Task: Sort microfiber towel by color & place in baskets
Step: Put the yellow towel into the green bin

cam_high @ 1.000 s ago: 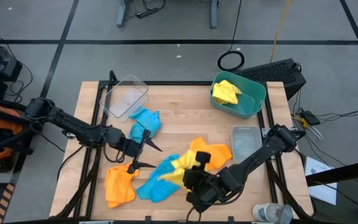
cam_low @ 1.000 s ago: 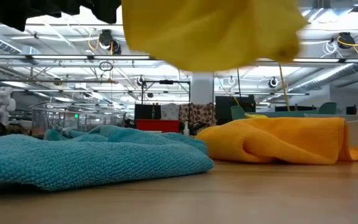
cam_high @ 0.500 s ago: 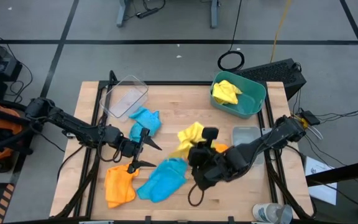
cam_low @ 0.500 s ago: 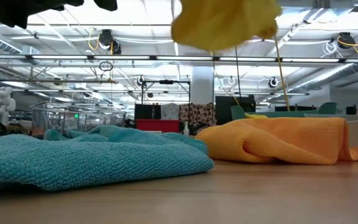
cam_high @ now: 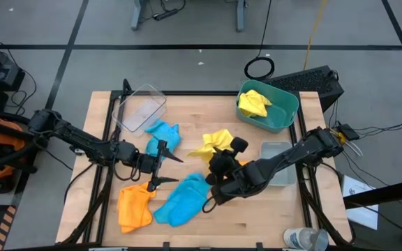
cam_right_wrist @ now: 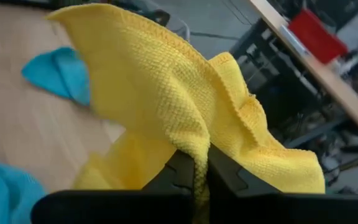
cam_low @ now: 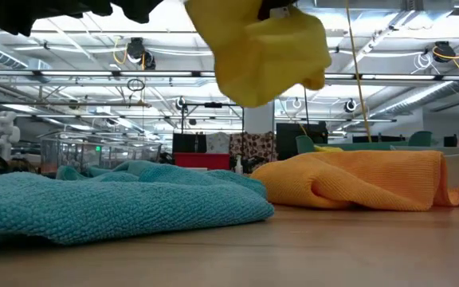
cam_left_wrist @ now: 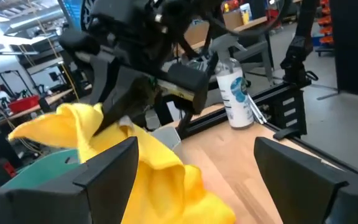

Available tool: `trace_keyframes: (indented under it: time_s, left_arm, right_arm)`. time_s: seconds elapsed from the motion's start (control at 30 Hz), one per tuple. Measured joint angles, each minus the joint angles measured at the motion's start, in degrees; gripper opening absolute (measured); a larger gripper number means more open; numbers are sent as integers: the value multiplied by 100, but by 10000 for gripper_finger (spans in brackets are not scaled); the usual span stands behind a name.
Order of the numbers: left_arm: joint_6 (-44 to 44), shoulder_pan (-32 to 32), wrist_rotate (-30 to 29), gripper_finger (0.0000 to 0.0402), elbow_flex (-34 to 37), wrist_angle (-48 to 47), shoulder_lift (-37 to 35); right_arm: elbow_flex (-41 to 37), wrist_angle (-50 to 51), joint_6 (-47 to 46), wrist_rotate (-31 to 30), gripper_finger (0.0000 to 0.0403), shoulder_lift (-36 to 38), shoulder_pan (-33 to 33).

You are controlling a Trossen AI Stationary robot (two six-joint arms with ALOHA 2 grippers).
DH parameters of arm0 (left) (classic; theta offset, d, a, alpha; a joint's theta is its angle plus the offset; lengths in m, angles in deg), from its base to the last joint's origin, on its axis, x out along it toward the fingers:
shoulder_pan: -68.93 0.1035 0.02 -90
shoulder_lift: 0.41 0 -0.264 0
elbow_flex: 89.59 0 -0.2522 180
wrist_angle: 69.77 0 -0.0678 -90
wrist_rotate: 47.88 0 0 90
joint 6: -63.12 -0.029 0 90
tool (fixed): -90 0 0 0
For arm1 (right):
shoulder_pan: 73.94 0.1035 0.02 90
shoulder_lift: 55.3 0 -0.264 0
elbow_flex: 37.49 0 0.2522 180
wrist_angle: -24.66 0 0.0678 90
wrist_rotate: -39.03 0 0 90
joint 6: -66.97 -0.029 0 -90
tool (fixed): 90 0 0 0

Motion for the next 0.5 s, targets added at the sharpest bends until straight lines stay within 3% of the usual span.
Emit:
trace_keyframes:
  time_s: [0.13, 0.27, 0.43, 0.5]
  left_arm:
    - [4, -59, 170, 325, 0, -1, 0]
    - [-62, -216, 572, 325, 0, 120, 0]
    - [-333, -351, -345, 325, -9, 647, 103]
    - [-351, -419, -398, 325, -9, 821, 245]
  right_arm:
    - [-308, -455, -468, -244, 8, -2, 17]
    - [-475, -1293, -343, -393, 8, -2, 28]
    - [-476, -2252, 394, -372, 8, -2, 64]
    - [-476, -2768, 770, -369, 8, -2, 104]
